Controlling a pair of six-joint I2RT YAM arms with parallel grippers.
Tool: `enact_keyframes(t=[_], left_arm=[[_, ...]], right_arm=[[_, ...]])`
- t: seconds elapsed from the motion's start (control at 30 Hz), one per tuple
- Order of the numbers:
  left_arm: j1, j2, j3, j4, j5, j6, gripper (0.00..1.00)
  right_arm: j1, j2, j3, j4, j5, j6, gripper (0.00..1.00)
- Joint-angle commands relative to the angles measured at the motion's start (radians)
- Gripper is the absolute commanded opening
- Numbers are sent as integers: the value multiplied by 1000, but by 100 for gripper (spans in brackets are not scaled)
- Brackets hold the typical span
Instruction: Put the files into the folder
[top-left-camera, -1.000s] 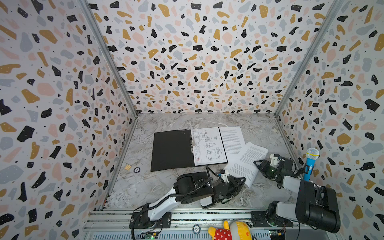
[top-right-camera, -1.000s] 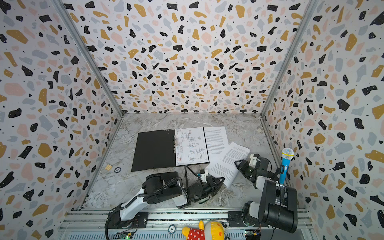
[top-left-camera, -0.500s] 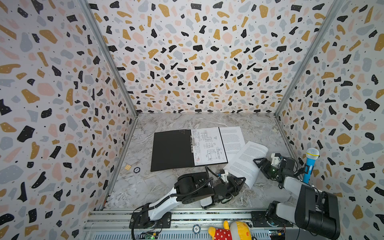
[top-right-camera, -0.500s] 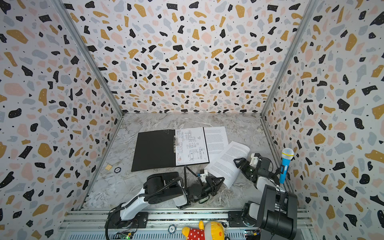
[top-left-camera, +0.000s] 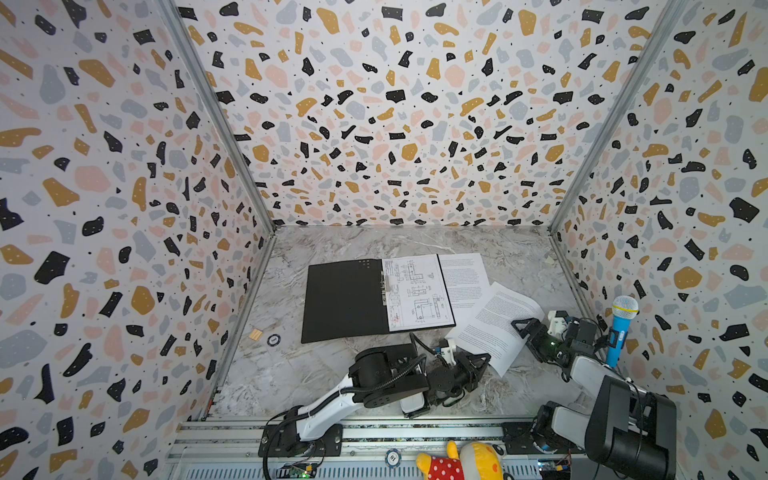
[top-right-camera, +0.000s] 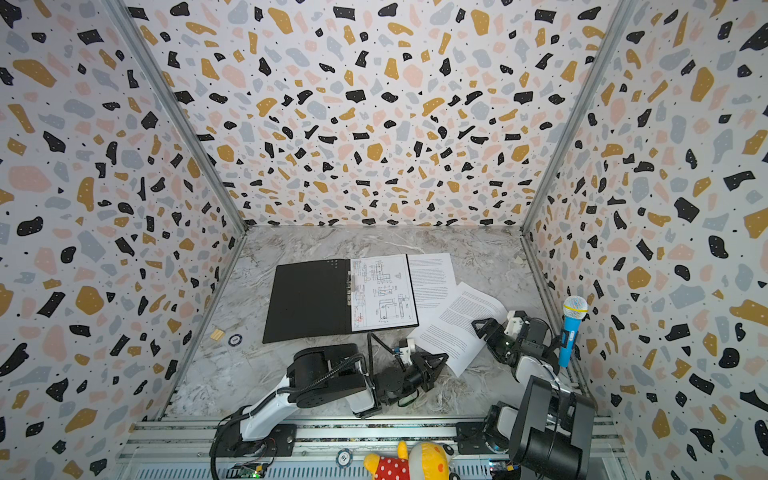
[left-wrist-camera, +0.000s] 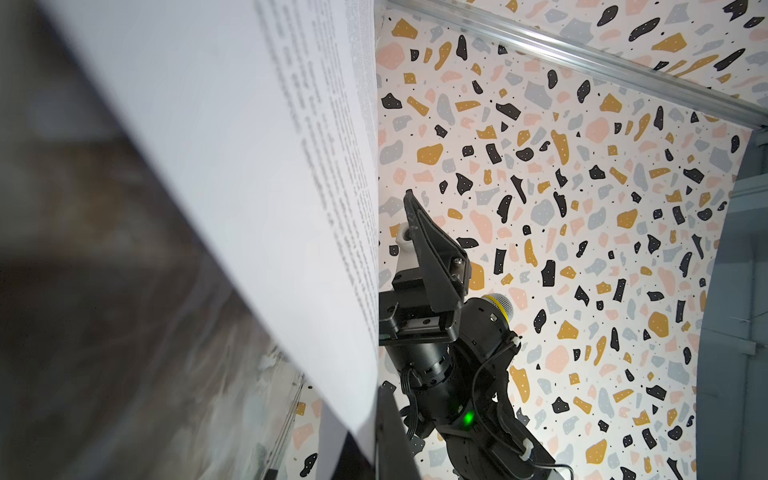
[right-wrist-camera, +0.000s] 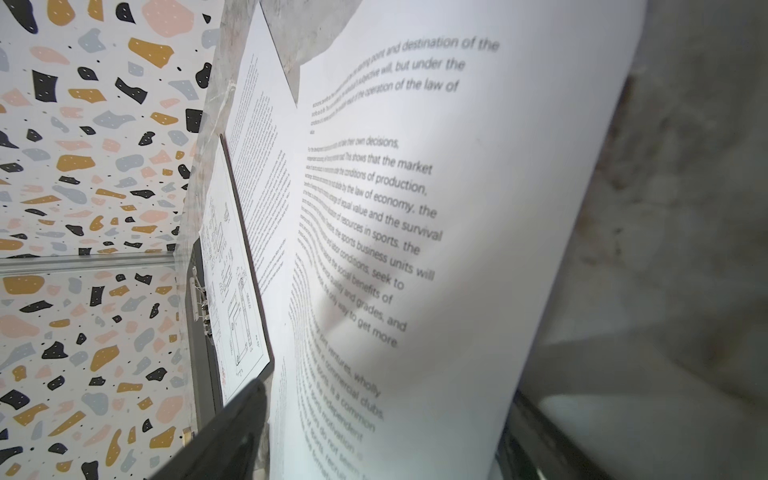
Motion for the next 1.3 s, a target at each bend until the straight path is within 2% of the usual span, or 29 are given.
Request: enact_keyframes(t=[0.0,0.37,0.53,0.7,1.03,1.13,1.23,1.27], left_arm=[[6,16,-2,152,-6,-10,4],[6,4,-10,135,21,1,4],[6,15,3,133,42,-3,4],[6,16,7,116,55,-1,4],[6,17,14,106,67,-1,6],[6,21,11,108,69,-4,14],[6,19,4,110,71,-7,35],[6,18,4,111,75,-7,40]], right_arm=[[-9,-19,-7,-28,-23,13,83],[-70,-76,-15,-48,-94,16,67],[-74,-61,-4,-34,-115,25,62],[-81,-42,1,-15,-131,33,53],[-83,-30,26,-20,-110,33,22],[-83,-26,33,-20,-106,29,11],[-82,-32,52,-24,-104,24,0],[-81,-33,61,-26,-108,23,0]])
